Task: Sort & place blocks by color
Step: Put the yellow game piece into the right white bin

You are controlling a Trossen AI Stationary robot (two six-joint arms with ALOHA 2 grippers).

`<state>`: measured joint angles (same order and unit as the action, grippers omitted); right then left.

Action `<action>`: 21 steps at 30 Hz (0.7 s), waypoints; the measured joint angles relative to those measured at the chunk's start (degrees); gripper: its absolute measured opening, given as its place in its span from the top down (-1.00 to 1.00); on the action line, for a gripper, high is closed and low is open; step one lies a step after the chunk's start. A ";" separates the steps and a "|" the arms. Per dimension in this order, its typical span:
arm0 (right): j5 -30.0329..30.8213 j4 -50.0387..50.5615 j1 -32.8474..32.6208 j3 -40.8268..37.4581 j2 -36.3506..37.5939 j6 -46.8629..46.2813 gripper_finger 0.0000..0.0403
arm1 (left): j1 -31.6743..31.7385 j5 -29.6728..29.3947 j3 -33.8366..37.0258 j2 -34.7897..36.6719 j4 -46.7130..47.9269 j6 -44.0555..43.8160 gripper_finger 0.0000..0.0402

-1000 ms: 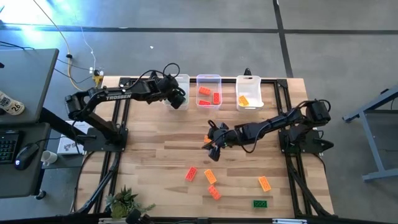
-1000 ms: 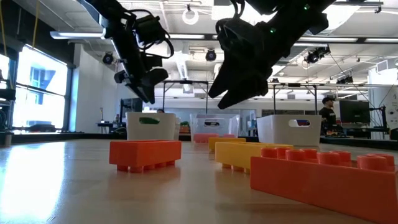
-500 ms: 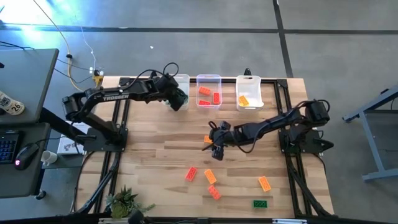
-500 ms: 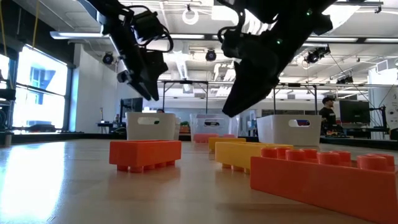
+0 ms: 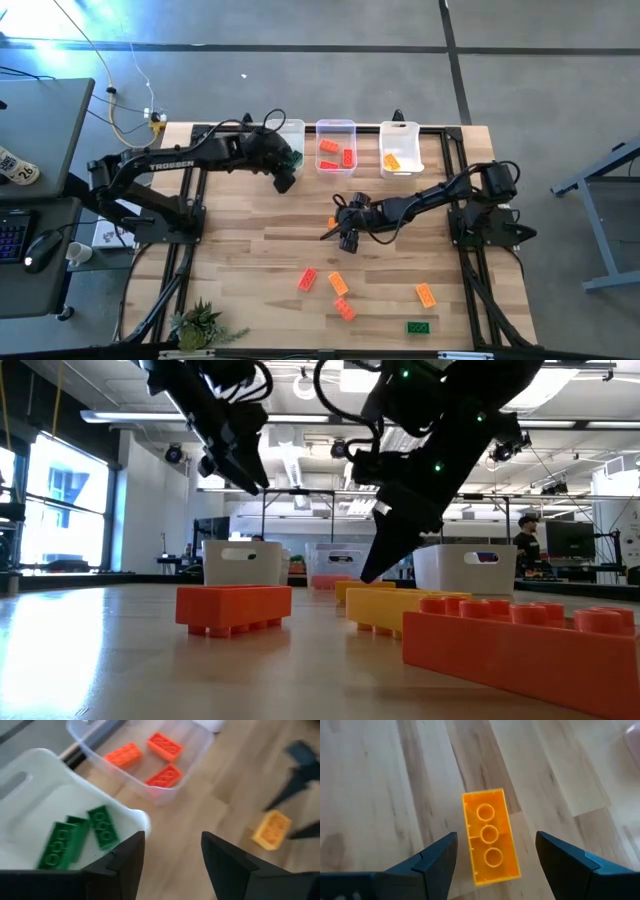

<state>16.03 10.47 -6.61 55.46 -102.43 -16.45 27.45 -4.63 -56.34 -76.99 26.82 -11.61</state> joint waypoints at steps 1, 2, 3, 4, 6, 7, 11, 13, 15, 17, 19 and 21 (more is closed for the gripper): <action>-0.05 0.04 0.15 0.00 -0.35 0.00 -0.27 | -0.93 0.13 0.00 0.28 0.18 -0.73 0.08; -0.17 0.02 0.28 0.00 -0.73 0.02 -0.27 | -1.96 0.11 0.00 0.52 0.25 -1.48 0.08; -0.18 0.08 0.31 0.00 -1.03 0.00 -0.27 | -2.97 0.11 -0.01 0.61 0.29 -1.96 0.08; -0.19 0.03 0.30 0.00 -1.30 0.00 -0.27 | -4.07 0.11 -0.02 0.61 0.49 -2.61 0.08; -0.24 0.05 0.28 0.00 -1.78 -0.01 -0.27 | -6.11 0.11 0.00 0.59 1.27 -3.56 0.08; -0.52 -0.04 0.28 0.00 -2.17 -0.10 -0.27 | -7.12 0.11 -0.02 0.59 1.42 -3.99 0.08; -1.71 -0.17 0.58 0.00 -3.42 -1.52 -0.18 | -10.93 0.08 0.00 0.56 2.55 -4.83 0.08; -2.83 -0.33 0.92 0.10 -3.85 -2.66 -0.09 | -12.69 -0.09 0.00 0.56 2.55 -5.01 0.08; -3.37 -0.37 1.14 0.13 -3.97 -3.87 0.04 | -14.05 -0.55 0.00 0.54 2.55 -5.95 0.08; -3.58 -0.50 1.27 0.13 -3.98 -4.57 0.20 | -14.96 -0.55 0.00 0.54 2.53 -6.38 0.08; -3.25 -0.62 1.31 0.13 -3.91 -4.55 0.37 | -15.77 -0.71 0.00 0.54 2.53 -6.51 0.08; -3.20 -0.87 1.31 0.13 -3.91 -4.54 0.44 | -16.43 -0.76 0.00 0.54 2.53 -7.46 0.08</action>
<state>12.83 9.60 -5.30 55.59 -106.34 -20.99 11.02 -5.39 -56.34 -76.44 29.34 -19.07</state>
